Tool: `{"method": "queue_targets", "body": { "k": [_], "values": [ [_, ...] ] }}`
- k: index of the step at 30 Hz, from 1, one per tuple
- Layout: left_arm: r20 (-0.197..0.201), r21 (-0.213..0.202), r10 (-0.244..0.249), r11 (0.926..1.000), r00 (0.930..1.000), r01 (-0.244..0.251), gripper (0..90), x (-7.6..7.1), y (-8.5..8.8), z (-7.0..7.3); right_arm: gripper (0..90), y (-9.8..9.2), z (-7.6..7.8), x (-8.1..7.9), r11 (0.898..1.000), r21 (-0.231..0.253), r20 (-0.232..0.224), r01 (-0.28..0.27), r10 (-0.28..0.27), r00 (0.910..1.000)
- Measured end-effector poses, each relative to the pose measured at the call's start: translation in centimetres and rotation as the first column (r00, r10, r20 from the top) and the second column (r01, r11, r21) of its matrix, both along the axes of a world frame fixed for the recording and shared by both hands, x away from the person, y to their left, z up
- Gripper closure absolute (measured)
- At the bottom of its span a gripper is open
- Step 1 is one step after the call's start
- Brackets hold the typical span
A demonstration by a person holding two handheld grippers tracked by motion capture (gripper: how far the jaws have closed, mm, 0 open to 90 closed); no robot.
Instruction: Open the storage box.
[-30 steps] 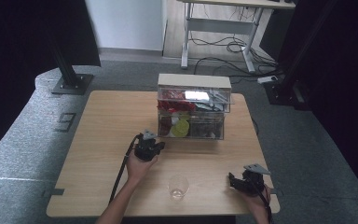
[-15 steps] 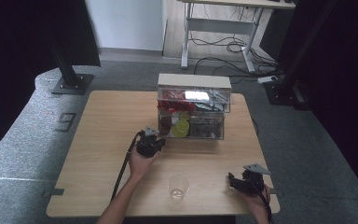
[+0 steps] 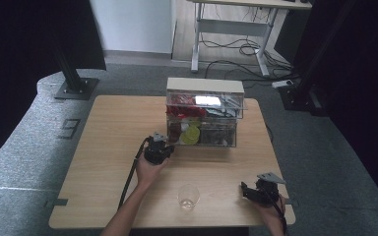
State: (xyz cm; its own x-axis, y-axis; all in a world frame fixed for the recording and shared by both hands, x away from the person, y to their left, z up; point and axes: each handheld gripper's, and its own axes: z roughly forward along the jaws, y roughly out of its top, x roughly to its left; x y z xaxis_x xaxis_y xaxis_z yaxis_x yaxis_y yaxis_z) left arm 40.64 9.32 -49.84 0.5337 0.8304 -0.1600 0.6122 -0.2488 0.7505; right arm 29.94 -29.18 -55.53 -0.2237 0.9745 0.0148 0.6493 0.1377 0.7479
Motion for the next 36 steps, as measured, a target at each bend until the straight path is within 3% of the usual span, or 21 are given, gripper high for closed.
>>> {"method": "queue_targets", "body": {
  "k": [8,30,36],
  "values": [
    [0.003,-0.003,-0.008,1.0,1.0,0.008,88.9,-0.2,-0.1,0.4,20.4,0.0,0.0,0.0,1.0,0.0,0.0,0.0,0.0,1.0],
    [0.06,-0.011,-0.018,0.9998,0.998,0.019,88.2,-0.8,-0.2,2.4,20.4,0.0,0.0,0.0,1.0,0.0,0.0,0.0,0.0,1.0],
    [0.079,-0.016,-0.022,0.9996,0.9967,0.024,87.8,-0.7,0.0,3.6,20.4,0.0,0.0,0.0,1.0,0.001,0.0,0.001,-0.001,1.0]
  ]
}}
